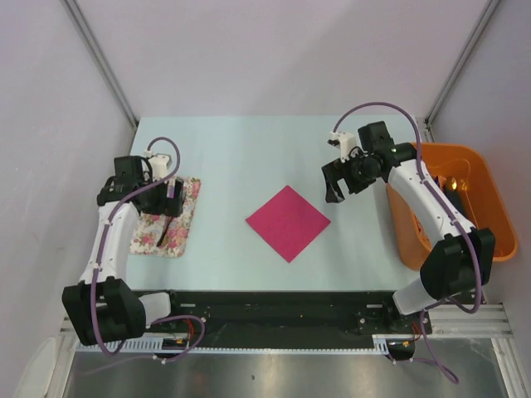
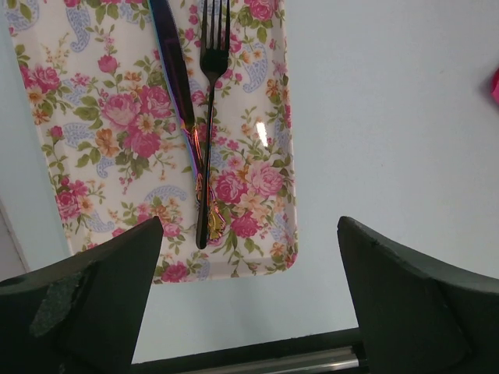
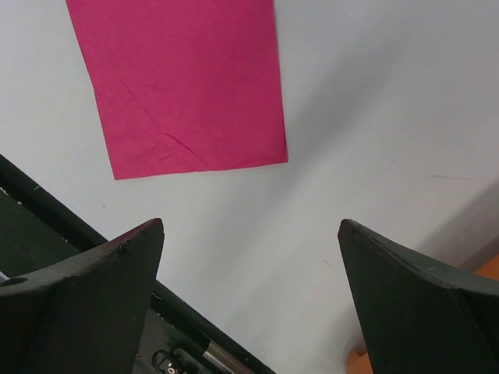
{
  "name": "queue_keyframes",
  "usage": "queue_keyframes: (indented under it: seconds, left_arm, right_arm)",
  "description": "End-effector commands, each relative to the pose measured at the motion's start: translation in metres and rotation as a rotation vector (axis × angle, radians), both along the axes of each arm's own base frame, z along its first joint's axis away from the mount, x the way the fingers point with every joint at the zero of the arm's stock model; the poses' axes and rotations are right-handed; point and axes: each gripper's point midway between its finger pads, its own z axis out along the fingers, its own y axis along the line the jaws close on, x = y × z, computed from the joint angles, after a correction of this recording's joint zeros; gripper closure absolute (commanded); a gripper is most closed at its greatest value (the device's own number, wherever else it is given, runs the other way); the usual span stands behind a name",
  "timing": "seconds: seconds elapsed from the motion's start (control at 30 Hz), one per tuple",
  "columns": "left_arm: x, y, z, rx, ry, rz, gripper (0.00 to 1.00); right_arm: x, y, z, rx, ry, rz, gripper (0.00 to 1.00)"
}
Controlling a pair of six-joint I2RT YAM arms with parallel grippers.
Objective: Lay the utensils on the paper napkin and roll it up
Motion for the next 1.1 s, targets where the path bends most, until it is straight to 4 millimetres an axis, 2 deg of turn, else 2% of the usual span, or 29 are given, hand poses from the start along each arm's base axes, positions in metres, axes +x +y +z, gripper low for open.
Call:
queue_keyframes:
  seconds: [0.0, 0.17, 0.27, 0.3, 0.33, 0.4, 0.43, 0.53, 0.63, 0.7, 0.73, 0.77, 0.83, 1.07]
  left_arm:
    - [0.017, 0.002, 0.009, 0.026, -0.058, -0.077, 0.01]
    - [0.025, 0.004, -0.003, -0.002, 0.020, -0.132, 0.01]
    - [0.034, 0.014, -0.016, 0.020, 0.062, -0.121, 0.04]
    - [0.036, 0.016, -0.025, 0.016, 0.093, -0.129, 0.08]
    - [0.038, 0.017, -0.028, 0.021, 0.103, -0.135, 0.18]
    - [0.042, 0.019, -0.034, 0.021, 0.127, -0.148, 0.26]
    - [0.044, 0.021, -0.042, 0.024, 0.154, -0.143, 0.34]
    - [0.059, 0.026, -0.049, 0.017, 0.160, -0.106, 0.45]
    - [0.083, 0.038, -0.043, 0.045, 0.135, -0.033, 0.53]
    - [0.090, 0.046, -0.055, 0.064, 0.162, -0.001, 0.57]
    - [0.096, 0.049, -0.054, 0.072, 0.158, 0.009, 0.60]
    - [0.098, 0.053, -0.063, 0.083, 0.188, 0.018, 0.63]
    - [0.099, 0.055, -0.067, 0.090, 0.205, 0.023, 0.69]
    - [0.078, 0.058, -0.087, 0.123, 0.271, 0.022, 0.70]
  right_arm:
    - [0.009, 0.009, 0.005, 0.015, -0.013, 0.030, 0.00]
    - [0.011, 0.011, 0.003, 0.015, -0.002, 0.039, 0.00]
    - [0.008, 0.010, -0.002, 0.004, 0.012, 0.041, 0.00]
    - [0.008, 0.010, -0.002, 0.004, 0.009, 0.040, 0.00]
    - [0.008, 0.010, -0.003, 0.001, 0.011, 0.039, 0.00]
    - [0.007, 0.009, -0.004, -0.002, 0.013, 0.039, 0.00]
    - [0.007, 0.008, -0.004, -0.005, 0.011, 0.037, 0.00]
    - [0.008, 0.008, -0.006, -0.008, 0.016, 0.036, 0.00]
    - [0.008, 0.008, -0.008, -0.011, 0.021, 0.034, 0.00]
    - [0.010, 0.007, -0.010, -0.016, 0.023, 0.029, 0.00]
    - [0.010, 0.007, -0.011, -0.020, 0.025, 0.028, 0.00]
    - [0.011, 0.006, -0.011, -0.021, 0.025, 0.025, 0.00]
    - [0.013, 0.005, -0.013, -0.028, 0.026, 0.021, 0.00]
    - [0.016, 0.000, -0.019, -0.038, 0.042, -0.002, 0.00]
